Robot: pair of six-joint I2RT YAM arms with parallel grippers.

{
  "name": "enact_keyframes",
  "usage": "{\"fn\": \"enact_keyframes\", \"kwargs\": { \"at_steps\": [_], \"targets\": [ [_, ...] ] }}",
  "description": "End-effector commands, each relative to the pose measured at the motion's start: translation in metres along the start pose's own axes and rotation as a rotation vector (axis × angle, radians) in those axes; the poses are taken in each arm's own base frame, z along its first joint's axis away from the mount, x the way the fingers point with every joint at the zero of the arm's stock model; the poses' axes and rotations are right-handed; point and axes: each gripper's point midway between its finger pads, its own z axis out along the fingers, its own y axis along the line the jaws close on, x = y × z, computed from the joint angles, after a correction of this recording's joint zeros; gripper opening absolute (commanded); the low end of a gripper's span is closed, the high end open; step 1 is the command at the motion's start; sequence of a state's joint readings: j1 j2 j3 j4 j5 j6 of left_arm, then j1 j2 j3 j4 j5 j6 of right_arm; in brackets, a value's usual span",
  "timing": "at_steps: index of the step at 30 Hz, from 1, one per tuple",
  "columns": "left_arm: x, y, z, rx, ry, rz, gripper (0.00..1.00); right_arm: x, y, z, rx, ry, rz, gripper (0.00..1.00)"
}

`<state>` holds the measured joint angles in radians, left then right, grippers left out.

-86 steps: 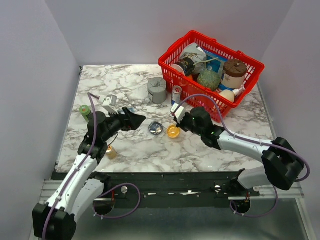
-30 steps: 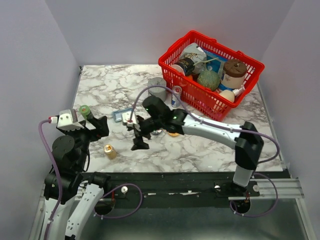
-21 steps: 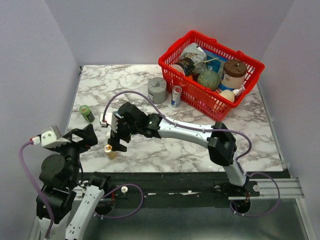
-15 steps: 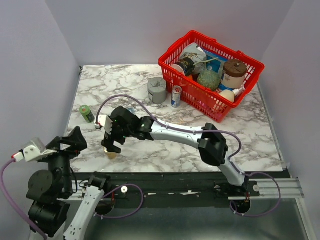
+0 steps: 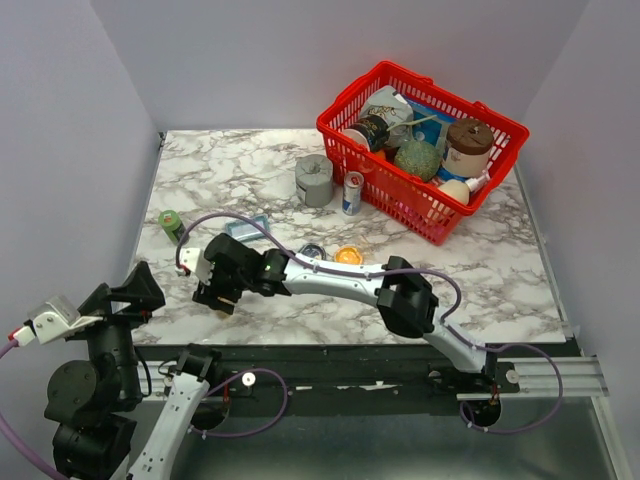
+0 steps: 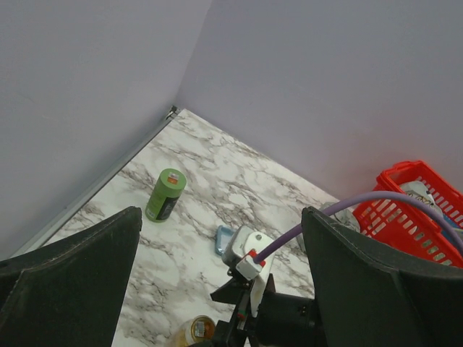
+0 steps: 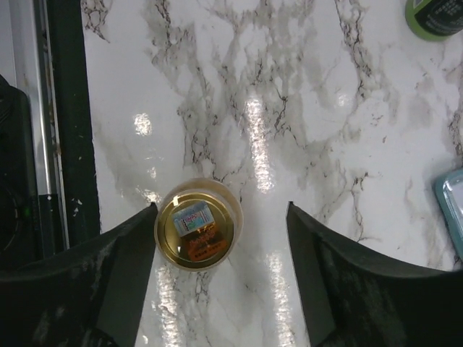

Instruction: Sort the pills into containers

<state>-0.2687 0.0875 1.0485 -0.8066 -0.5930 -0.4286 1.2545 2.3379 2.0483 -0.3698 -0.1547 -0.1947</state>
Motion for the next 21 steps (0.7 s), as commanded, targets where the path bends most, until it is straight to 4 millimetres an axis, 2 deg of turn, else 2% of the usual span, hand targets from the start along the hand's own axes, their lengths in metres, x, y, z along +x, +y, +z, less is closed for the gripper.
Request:
{"fn": "enact_keyframes", "kwargs": {
  "at_steps": [1, 2, 3, 6, 7, 8, 9, 10, 11, 12, 13, 14, 15, 16, 17, 18, 19, 20, 21],
  "targets": [
    [0.004, 0.007, -0.005, -0.004, 0.007, 0.029, 0.99, 0.006, -0.008, 0.007, 0.071, 0.031, -0.021, 0.67],
    [0.006, 0.007, -0.005, 0.001, 0.014, 0.034, 0.99, 0.003, -0.008, 0.005, 0.074, 0.026, -0.028, 0.61],
    [0.009, 0.006, -0.004, 0.005, 0.027, 0.044, 0.99, -0.002, -0.009, 0.002, 0.076, 0.015, -0.043, 0.45],
    [0.02, -0.001, -0.004, 0.049, 0.077, 0.055, 0.99, -0.008, -0.009, -0.009, 0.078, 0.008, -0.069, 0.17],
    [0.022, -0.004, -0.004, 0.069, 0.09, 0.056, 0.99, -0.023, -0.011, -0.026, 0.089, -0.022, -0.08, 0.14],
    [0.026, -0.013, -0.005, 0.116, 0.107, 0.056, 0.99, -0.011, -0.014, -0.03, 0.091, 0.003, -0.073, 0.12],
    [0.027, -0.018, -0.006, 0.151, 0.115, 0.055, 0.99, -0.016, -0.015, -0.043, 0.083, -0.011, -0.065, 0.1],
    [0.03, -0.024, -0.007, 0.186, 0.123, 0.065, 0.99, -0.031, -0.016, -0.069, 0.074, -0.052, -0.058, 0.08],
    [0.028, -0.035, -0.008, 0.249, 0.114, 0.061, 0.99, -0.034, -0.022, -0.086, 0.039, -0.078, -0.033, 0.08],
    [0.032, -0.049, -0.012, 0.332, 0.126, 0.057, 0.99, -0.018, -0.022, -0.095, 0.014, -0.054, 0.0, 0.06],
    [0.04, -0.057, -0.012, 0.378, 0.144, 0.059, 0.99, -0.016, -0.023, -0.109, -0.004, -0.062, 0.015, 0.06],
    [0.038, -0.068, -0.012, 0.432, 0.13, 0.044, 0.99, -0.033, -0.038, -0.148, 0.011, -0.127, 0.025, 0.06],
    [0.046, -0.083, -0.016, 0.521, 0.161, 0.046, 0.99, -0.015, -0.03, -0.155, -0.048, -0.11, 0.042, 0.06],
    [0.061, -0.091, -0.014, 0.563, 0.195, 0.054, 0.99, -0.017, -0.033, -0.174, -0.051, -0.135, 0.045, 0.05],
    [0.061, -0.103, -0.012, 0.618, 0.184, 0.047, 0.99, -0.023, -0.045, -0.206, -0.018, -0.178, 0.05, 0.05],
    [0.072, -0.118, -0.014, 0.701, 0.218, 0.064, 0.99, -0.022, -0.041, -0.22, -0.057, -0.197, 0.032, 0.03],
    [0.102, -0.135, -0.025, 0.849, 0.299, 0.081, 0.99, -0.012, -0.041, -0.229, -0.08, -0.189, 0.041, 0.03],
    [0.098, -0.155, -0.03, 0.975, 0.254, 0.069, 0.99, -0.001, -0.056, -0.245, -0.065, -0.181, 0.082, 0.03],
    [0.11, -0.167, -0.031, 1.055, 0.268, 0.069, 0.99, -0.008, -0.052, -0.268, -0.102, -0.232, 0.081, 0.03]
  ]
}}
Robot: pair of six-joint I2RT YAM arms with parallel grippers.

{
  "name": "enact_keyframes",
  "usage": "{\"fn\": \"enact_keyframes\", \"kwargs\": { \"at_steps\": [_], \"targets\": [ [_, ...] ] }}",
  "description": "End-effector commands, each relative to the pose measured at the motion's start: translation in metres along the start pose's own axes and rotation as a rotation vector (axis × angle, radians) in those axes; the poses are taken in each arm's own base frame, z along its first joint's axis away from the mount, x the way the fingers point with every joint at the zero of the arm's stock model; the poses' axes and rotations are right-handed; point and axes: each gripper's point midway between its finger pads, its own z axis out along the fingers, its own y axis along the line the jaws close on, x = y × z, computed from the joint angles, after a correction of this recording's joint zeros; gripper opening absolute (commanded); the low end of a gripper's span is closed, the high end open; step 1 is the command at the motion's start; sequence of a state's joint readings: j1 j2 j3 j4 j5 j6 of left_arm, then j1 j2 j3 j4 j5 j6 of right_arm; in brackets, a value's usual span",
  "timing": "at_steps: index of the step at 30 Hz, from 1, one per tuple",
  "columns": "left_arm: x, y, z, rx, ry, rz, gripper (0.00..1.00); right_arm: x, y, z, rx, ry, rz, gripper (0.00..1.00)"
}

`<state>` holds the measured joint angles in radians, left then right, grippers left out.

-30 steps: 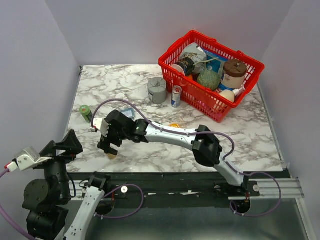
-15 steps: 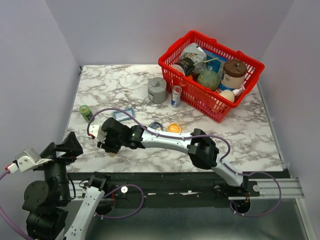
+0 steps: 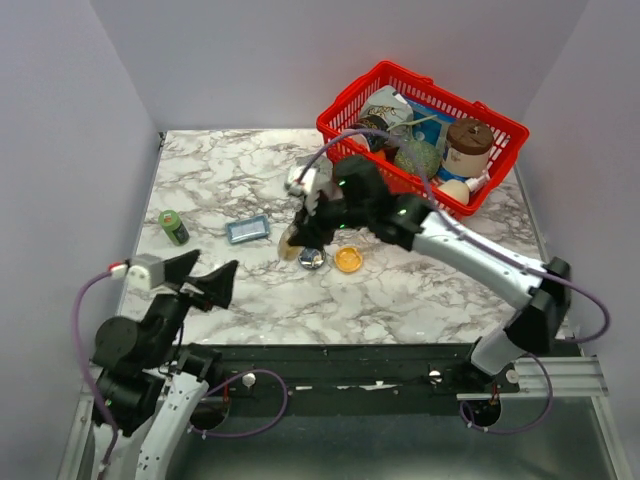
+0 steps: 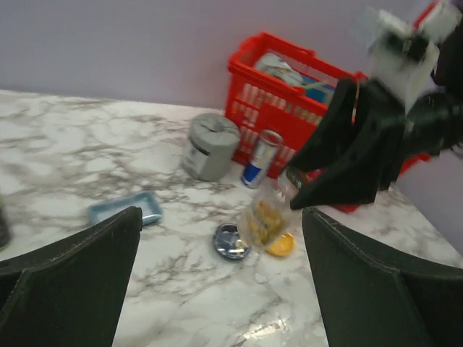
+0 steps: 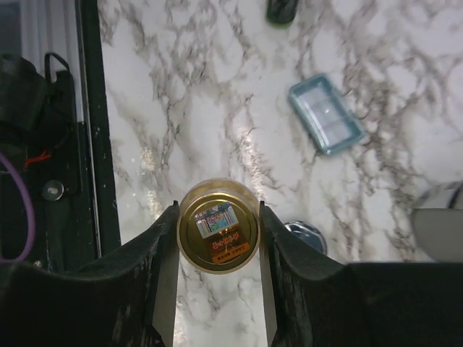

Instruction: Sort the pills into containers

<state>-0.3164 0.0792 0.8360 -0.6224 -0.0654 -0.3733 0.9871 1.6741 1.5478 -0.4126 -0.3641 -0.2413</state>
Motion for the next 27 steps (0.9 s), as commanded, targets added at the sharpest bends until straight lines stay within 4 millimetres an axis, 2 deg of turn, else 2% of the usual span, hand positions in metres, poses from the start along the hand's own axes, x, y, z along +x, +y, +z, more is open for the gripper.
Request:
{"fn": "enact_keyframes", "kwargs": {
  "at_steps": [1, 2, 3, 4, 5, 7, 8, 9, 14, 15, 16, 18, 24, 25, 27],
  "targets": [
    [0.061, -0.092, 0.022, 0.632, 0.125, 0.02, 0.99, 0.005, 0.011, -0.062, -0.164, -0.074, 0.055, 0.02],
    [0.043, -0.104, 0.026, 0.708, 0.011, 0.037, 0.99, 0.008, -0.004, -0.077, -0.145, -0.096, 0.08, 0.03],
    [0.049, -0.105, 0.033, 0.726, 0.007, 0.027, 0.99, 0.004, 0.002, -0.091, -0.179, -0.132, 0.081, 0.03],
    [0.063, -0.104, 0.038, 0.741, 0.014, 0.013, 0.99, 0.006, 0.0, -0.098, -0.172, -0.14, 0.089, 0.03],
    [0.051, -0.112, 0.037, 0.8, -0.067, 0.049, 0.99, 0.017, -0.004, -0.101, -0.165, -0.135, 0.11, 0.03],
    [0.066, -0.113, 0.048, 0.833, -0.035, 0.038, 0.99, 0.014, 0.006, -0.113, -0.198, -0.173, 0.121, 0.03],
    [0.063, -0.121, 0.047, 0.888, -0.055, 0.047, 0.99, 0.013, 0.003, -0.115, -0.2, -0.194, 0.132, 0.03],
    [0.075, -0.122, 0.056, 0.894, -0.008, 0.031, 0.99, 0.013, 0.009, -0.118, -0.235, -0.205, 0.16, 0.02],
    [0.094, -0.144, 0.063, 0.967, 0.028, 0.081, 0.99, 0.009, 0.008, -0.122, -0.274, -0.246, 0.184, 0.02],
    [0.102, -0.153, 0.062, 0.994, 0.046, 0.09, 0.99, 0.009, 0.01, -0.121, -0.283, -0.247, 0.199, 0.02],
    [0.102, -0.158, 0.062, 1.005, 0.052, 0.092, 0.99, 0.011, 0.01, -0.12, -0.285, -0.248, 0.204, 0.02],
    [0.12, -0.167, 0.064, 1.017, 0.117, 0.101, 0.99, 0.009, 0.01, -0.121, -0.286, -0.257, 0.204, 0.02],
    [0.147, -0.172, 0.08, 0.947, 0.202, 0.195, 0.99, 0.011, 0.01, -0.119, -0.29, -0.262, 0.214, 0.01],
    [0.144, -0.175, 0.083, 0.942, 0.193, 0.224, 0.99, 0.011, 0.01, -0.119, -0.286, -0.262, 0.214, 0.01],
    [0.155, -0.164, 0.095, 0.85, 0.239, 0.256, 0.98, 0.01, 0.01, -0.12, -0.282, -0.265, 0.211, 0.01]
  ]
}}
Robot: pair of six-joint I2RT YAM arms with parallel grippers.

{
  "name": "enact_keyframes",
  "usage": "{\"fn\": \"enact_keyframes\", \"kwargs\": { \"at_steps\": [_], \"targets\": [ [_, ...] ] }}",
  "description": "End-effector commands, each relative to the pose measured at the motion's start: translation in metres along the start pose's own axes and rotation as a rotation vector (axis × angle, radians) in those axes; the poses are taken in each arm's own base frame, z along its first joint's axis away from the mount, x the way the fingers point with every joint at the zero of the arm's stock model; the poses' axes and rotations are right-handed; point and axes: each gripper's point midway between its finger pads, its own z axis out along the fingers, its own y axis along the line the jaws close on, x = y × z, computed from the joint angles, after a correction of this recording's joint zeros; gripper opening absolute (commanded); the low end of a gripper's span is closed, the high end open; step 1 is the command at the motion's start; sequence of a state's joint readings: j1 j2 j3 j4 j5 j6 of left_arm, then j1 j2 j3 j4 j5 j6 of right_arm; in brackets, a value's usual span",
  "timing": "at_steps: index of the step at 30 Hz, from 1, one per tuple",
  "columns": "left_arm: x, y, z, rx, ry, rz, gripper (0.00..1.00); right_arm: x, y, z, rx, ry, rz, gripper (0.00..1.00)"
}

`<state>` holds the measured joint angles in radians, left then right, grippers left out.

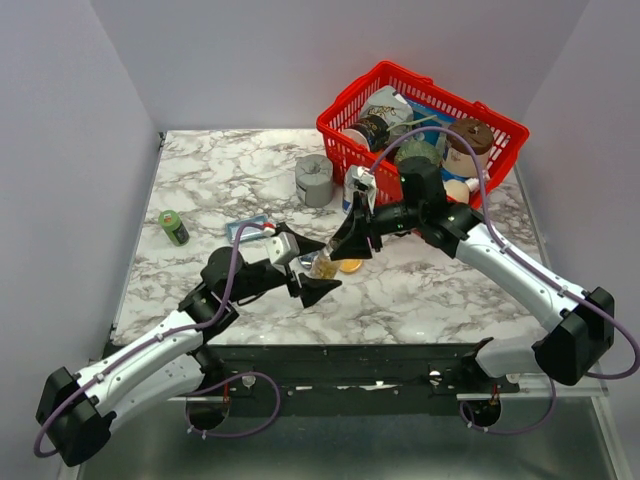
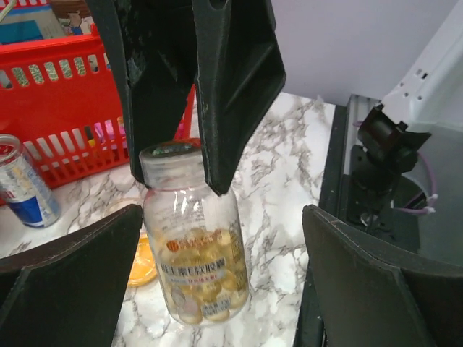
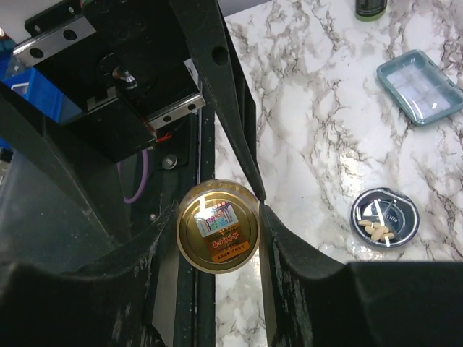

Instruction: Sort the pills into containers

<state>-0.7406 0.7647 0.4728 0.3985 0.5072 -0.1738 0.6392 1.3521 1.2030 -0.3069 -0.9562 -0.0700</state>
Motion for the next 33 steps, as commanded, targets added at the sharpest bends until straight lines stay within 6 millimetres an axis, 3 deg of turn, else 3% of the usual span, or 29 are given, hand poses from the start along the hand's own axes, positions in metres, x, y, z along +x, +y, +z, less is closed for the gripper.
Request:
{"fn": "enact_keyframes", "kwargs": {
  "at_steps": [1, 2, 11, 14, 15, 18, 21, 23, 26, 27, 30, 31, 33],
  "targets": [
    [0.004, 0.027, 0.005, -0.145, 0.07, 0.102, 0.98, -0.015, 0.01, -0.004, -0.034, -0.05, -0.046, 0.01],
    [0.005, 0.033, 0.004, -0.184, 0.076, 0.105, 0.98, -0.014, 0.01, -0.004, -0.033, -0.049, -0.043, 0.01],
    [0.015, 0.033, -0.002, -0.199, 0.092, 0.082, 0.83, -0.019, -0.001, -0.011, 0.019, -0.064, -0.032, 0.01],
    [0.016, 0.03, 0.001, -0.178, 0.095, 0.064, 0.58, -0.017, -0.001, -0.011, 0.017, -0.066, -0.027, 0.01],
    [0.018, 0.03, 0.003, -0.174, 0.102, 0.06, 0.43, -0.017, -0.002, -0.01, 0.014, -0.066, -0.022, 0.01],
    [0.019, 0.027, 0.007, -0.149, 0.108, 0.051, 0.31, -0.015, 0.0, -0.009, -0.001, -0.069, -0.011, 0.01],
    [0.024, 0.026, 0.007, -0.131, 0.127, 0.06, 0.0, -0.013, 0.003, -0.008, -0.027, -0.072, -0.016, 0.02],
    [0.03, 0.025, 0.005, -0.12, 0.146, 0.087, 0.0, -0.012, 0.006, -0.007, -0.051, -0.07, -0.013, 0.05],
    [0.039, 0.024, -0.002, -0.11, 0.177, 0.133, 0.0, -0.008, 0.014, -0.009, -0.091, -0.054, -0.008, 0.24],
    [0.041, 0.024, -0.006, -0.106, 0.186, 0.173, 0.0, -0.012, 0.014, -0.01, -0.093, -0.053, -0.04, 0.43],
    [0.05, 0.027, -0.013, -0.117, 0.214, 0.217, 0.0, -0.009, 0.011, -0.012, -0.069, -0.013, -0.053, 0.69],
    [0.051, 0.027, -0.014, -0.118, 0.219, 0.22, 0.0, -0.015, 0.006, -0.013, -0.032, -0.009, -0.067, 0.84],
    [0.049, 0.029, -0.016, -0.129, 0.22, 0.228, 0.0, -0.01, 0.002, -0.014, -0.009, 0.029, -0.041, 0.92]
  ]
}}
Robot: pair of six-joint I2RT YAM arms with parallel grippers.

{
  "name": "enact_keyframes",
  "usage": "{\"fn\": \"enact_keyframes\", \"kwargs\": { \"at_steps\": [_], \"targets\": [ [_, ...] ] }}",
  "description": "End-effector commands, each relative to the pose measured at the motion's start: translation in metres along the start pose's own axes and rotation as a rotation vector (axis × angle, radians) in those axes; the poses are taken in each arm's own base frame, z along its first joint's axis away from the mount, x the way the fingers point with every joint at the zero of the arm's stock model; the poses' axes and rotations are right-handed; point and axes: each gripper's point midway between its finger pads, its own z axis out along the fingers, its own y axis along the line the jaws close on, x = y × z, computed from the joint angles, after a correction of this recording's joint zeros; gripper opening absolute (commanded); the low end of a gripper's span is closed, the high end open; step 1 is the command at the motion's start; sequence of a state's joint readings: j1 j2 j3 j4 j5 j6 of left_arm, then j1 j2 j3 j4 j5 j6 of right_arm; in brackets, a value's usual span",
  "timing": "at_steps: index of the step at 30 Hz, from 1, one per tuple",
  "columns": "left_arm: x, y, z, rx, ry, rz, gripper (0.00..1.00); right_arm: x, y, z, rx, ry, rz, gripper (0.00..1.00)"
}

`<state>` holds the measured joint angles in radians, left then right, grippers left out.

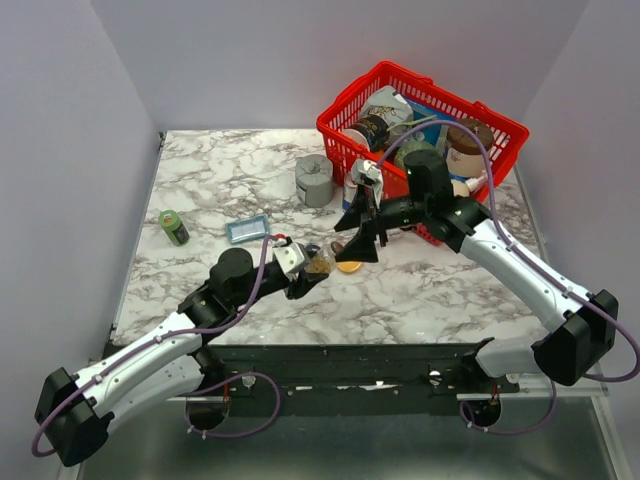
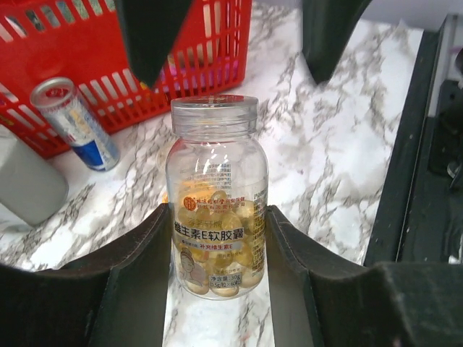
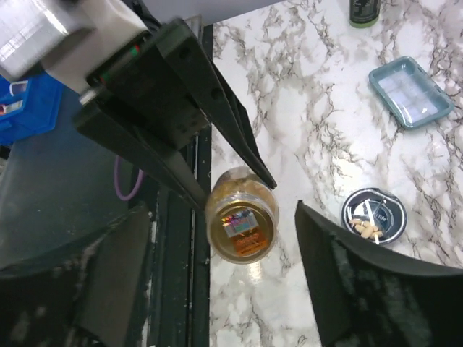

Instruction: Sort the pills into containers

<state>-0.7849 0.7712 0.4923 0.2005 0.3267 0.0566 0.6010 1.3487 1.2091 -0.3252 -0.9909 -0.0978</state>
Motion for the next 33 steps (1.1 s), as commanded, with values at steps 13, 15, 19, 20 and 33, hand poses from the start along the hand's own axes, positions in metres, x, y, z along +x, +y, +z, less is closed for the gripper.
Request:
{"fn": "enact_keyframes", "kwargs": {
  "at_steps": [13, 15, 19, 20, 33],
  "targets": [
    [0.007, 0.006, -0.005, -0.026, 0.029, 0.08, 0.0, 0.039, -0.029, 0.003, 0.195, 0.234, 0.213, 0.95],
    [0.007, 0.008, -0.004, -0.032, 0.03, 0.078, 0.0, 0.042, -0.025, 0.008, 0.182, 0.242, 0.22, 0.94],
    [0.008, 0.01, -0.003, -0.042, 0.04, 0.07, 0.0, 0.044, -0.021, 0.015, 0.176, 0.257, 0.222, 0.85],
    [0.008, 0.01, -0.003, -0.043, 0.04, 0.068, 0.0, 0.044, -0.021, 0.016, 0.175, 0.258, 0.221, 0.81],
    [0.002, 0.0, -0.006, -0.007, 0.014, 0.014, 0.73, 0.031, -0.007, 0.017, 0.115, 0.213, 0.183, 0.13]
  ]
}}
